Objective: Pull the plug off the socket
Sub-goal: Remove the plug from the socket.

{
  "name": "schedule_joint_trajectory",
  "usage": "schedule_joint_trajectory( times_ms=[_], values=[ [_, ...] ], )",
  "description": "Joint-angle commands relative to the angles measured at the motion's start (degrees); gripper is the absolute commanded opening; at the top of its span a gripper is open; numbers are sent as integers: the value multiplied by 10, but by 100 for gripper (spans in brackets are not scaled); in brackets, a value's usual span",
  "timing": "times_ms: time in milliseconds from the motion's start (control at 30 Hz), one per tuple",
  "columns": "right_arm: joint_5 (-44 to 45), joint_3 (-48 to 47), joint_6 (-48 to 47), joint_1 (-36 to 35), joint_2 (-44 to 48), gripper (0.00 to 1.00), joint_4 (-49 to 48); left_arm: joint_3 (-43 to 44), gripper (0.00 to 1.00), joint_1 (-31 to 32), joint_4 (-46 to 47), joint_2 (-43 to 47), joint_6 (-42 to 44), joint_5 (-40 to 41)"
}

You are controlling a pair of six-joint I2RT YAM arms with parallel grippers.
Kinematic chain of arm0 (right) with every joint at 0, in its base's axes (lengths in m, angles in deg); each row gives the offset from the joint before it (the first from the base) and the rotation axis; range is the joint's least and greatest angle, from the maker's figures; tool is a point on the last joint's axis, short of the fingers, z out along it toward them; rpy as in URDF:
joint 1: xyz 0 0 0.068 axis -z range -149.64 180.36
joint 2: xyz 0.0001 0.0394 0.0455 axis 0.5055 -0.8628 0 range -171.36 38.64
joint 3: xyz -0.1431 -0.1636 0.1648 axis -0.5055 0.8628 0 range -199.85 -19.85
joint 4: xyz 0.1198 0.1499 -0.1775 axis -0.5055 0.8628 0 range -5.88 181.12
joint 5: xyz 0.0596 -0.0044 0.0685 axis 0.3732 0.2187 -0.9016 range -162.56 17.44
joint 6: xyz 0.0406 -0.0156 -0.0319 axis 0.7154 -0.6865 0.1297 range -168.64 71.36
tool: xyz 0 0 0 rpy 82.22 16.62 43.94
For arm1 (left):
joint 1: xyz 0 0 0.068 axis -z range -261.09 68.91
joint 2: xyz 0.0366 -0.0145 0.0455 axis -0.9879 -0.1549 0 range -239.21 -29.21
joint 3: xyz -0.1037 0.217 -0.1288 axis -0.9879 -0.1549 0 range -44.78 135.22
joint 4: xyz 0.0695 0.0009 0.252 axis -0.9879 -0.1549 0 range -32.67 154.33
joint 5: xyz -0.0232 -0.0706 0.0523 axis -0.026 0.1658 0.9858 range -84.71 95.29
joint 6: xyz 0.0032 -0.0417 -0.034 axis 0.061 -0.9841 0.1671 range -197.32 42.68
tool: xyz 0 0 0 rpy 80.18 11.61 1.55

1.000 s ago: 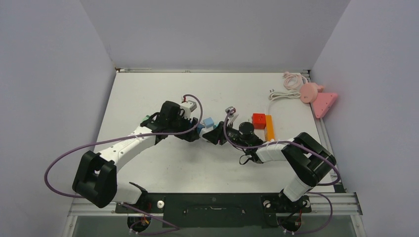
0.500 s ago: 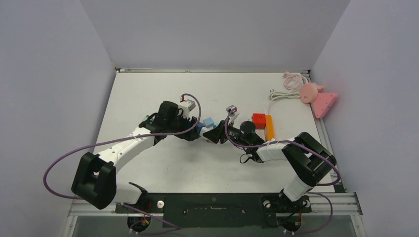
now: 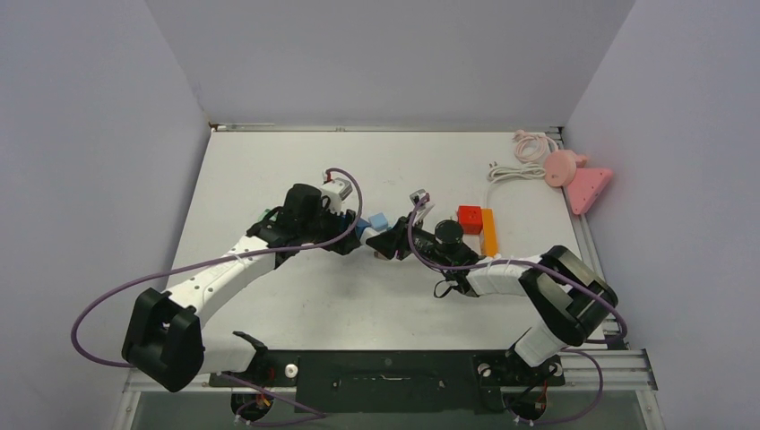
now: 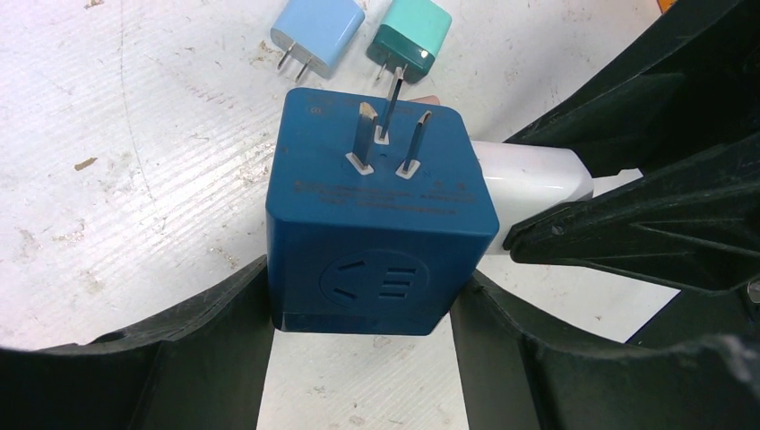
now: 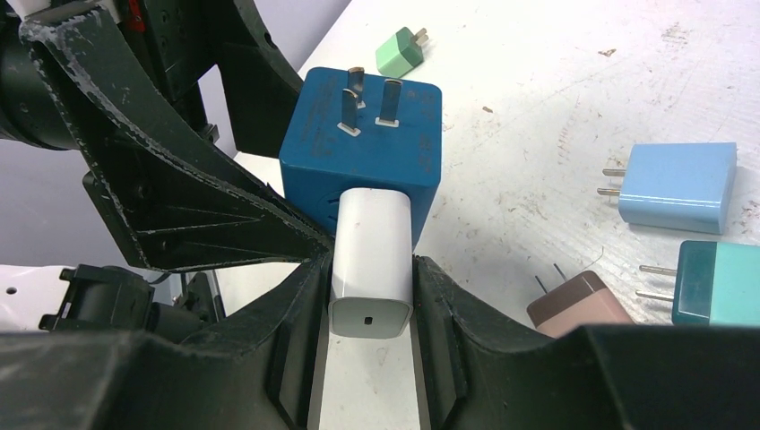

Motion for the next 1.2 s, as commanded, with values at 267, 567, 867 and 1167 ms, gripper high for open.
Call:
schedule_joint_trajectory(
  times_ms=[267,567,867,1167],
  values=[
    [7,-7,-32,-9,38,5,35,4,0,-11,57,24,5,23],
    [-13,-4,-31,14,24,5,29,-12,0,-12,103,47,6,-85],
    [12,-15,-12,6,29,5,40,4,0,13,48,35,21,63],
    [44,-40,-22,-31,46,5,80,14,0,46,22,21,34,146]
  ],
)
